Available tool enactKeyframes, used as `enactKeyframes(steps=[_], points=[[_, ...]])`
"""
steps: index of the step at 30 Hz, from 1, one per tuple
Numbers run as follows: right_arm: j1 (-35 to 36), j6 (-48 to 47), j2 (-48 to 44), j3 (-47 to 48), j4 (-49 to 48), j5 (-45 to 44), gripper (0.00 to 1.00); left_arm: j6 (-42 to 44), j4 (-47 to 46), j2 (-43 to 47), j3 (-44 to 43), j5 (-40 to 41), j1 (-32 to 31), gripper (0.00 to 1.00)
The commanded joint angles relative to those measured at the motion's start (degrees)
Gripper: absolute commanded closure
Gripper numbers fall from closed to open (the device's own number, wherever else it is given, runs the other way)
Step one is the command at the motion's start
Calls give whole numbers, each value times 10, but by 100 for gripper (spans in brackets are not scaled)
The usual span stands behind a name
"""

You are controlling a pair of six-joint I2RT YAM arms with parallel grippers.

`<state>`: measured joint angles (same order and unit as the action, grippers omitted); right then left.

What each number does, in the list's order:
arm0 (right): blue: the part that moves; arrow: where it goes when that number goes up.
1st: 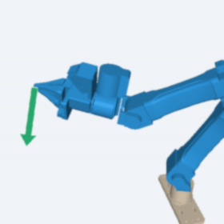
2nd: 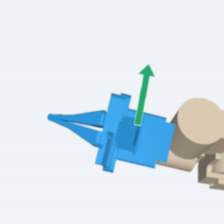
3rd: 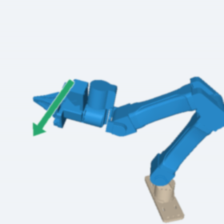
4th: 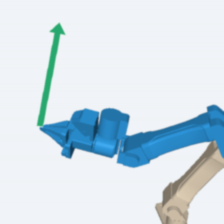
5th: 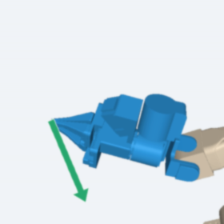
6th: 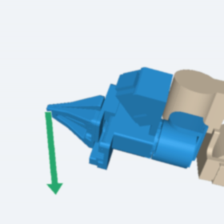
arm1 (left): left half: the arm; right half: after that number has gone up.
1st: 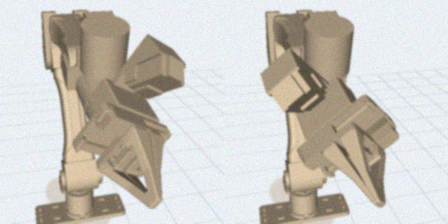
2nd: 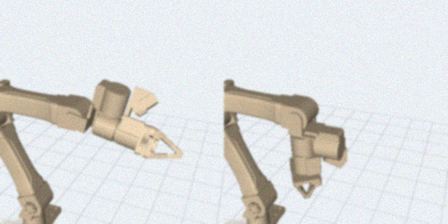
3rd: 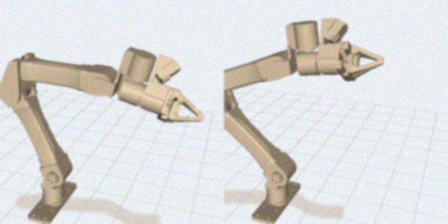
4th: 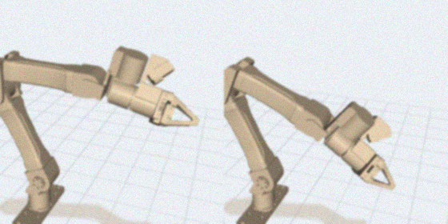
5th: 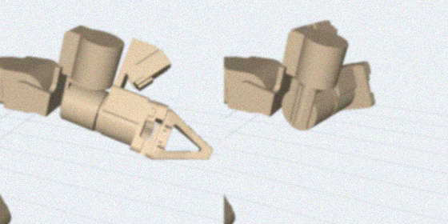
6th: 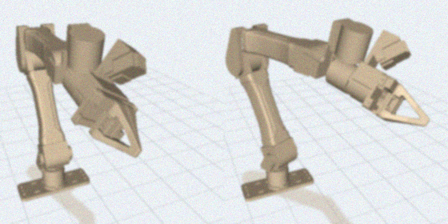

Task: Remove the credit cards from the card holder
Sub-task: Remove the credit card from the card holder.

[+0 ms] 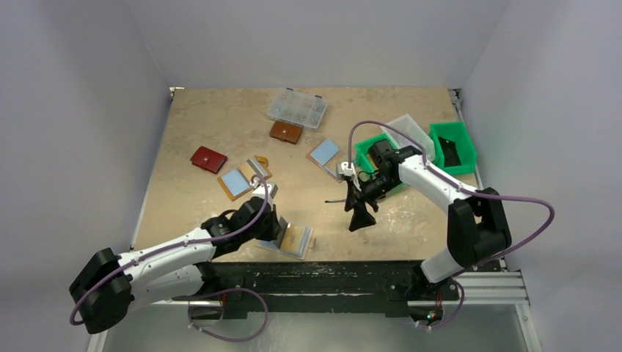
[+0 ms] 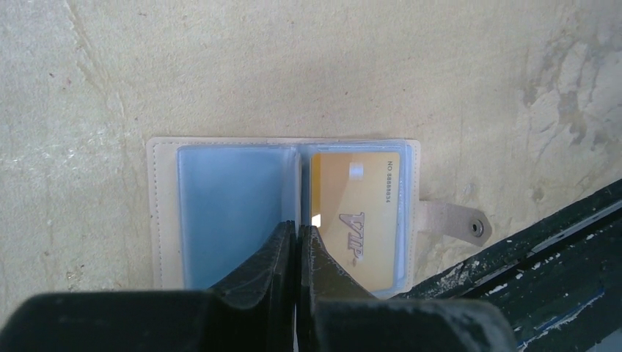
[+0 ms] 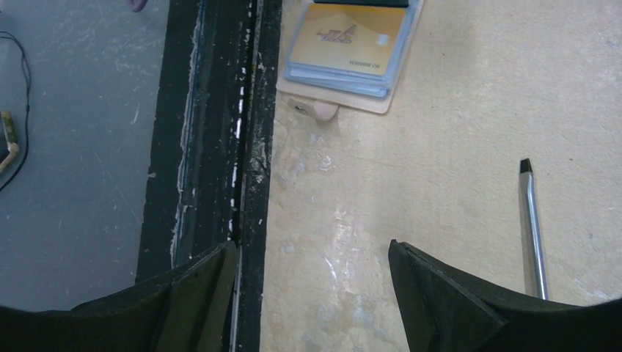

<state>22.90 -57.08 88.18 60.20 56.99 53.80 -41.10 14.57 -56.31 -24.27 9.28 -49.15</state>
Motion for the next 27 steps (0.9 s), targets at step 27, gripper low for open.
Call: enactKeyframes(steps=[27], points=[[41,211,69,20,-141,141,53,3,-517,-94,67,-156,5,100]])
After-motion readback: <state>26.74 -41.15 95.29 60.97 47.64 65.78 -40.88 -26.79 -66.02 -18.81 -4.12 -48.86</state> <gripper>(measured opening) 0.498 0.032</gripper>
